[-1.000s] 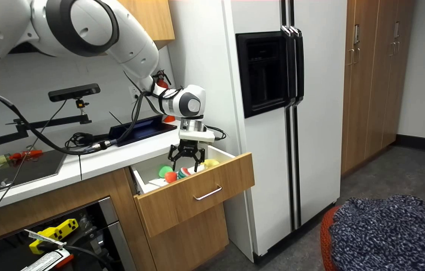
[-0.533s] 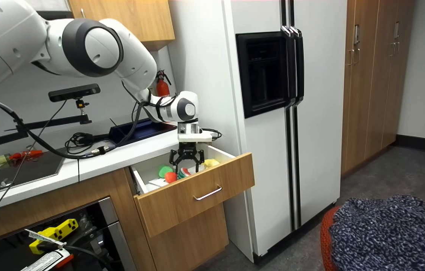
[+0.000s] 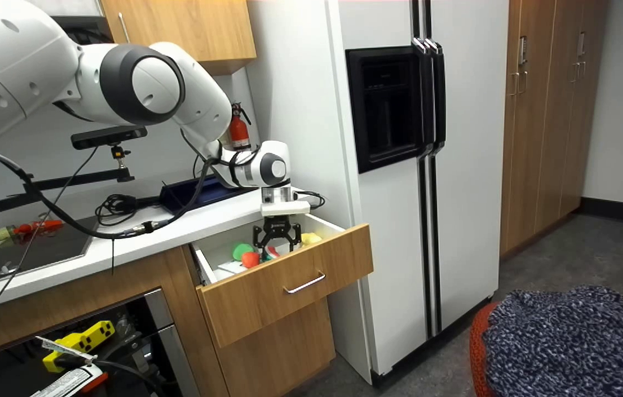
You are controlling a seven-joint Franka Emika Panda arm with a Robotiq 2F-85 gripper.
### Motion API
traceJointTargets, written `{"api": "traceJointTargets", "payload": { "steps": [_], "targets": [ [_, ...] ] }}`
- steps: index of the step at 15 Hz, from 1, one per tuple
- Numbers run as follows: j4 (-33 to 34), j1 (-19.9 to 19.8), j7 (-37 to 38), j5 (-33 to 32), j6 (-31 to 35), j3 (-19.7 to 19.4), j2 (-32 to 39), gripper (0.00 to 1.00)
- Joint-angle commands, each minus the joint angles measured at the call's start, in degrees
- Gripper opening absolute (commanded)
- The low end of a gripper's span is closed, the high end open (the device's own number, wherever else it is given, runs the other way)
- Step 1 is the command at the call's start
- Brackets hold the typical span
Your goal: Open the drawer on the right side of the counter, take the watermelon out of the drawer and place it on the countertop, close the drawer
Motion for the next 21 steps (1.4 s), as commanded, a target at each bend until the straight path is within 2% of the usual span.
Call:
{"api": "traceJointTargets", "payload": {
  "steps": [1, 6, 9, 11, 12, 14, 21],
  "targets": [
    [-0.3, 0.0, 3.3, -0.9, 2.9, -0.5, 0.2, 0.60],
    [-1.2, 0.1, 6.5, -1.4, 4.6, -1.1, -0.9, 0.21],
    [-0.9, 0.4, 7.8, -1.7, 3.2, -1.2, -1.6, 0.02],
    [-0.1, 0.6, 8.4, -1.9, 1.2, -1.4, -2.2, 0.00],
    [0.3, 0.8, 8.8, -2.1, 0.2, -1.4, -2.6, 0.03],
    [1.1, 1.0, 9.5, -2.5, -2.4, -1.5, -3.3, 0.03],
    [7.5, 3.0, 10.8, -4.0, -14.3, -1.6, -4.9, 0.03]
  ]
}}
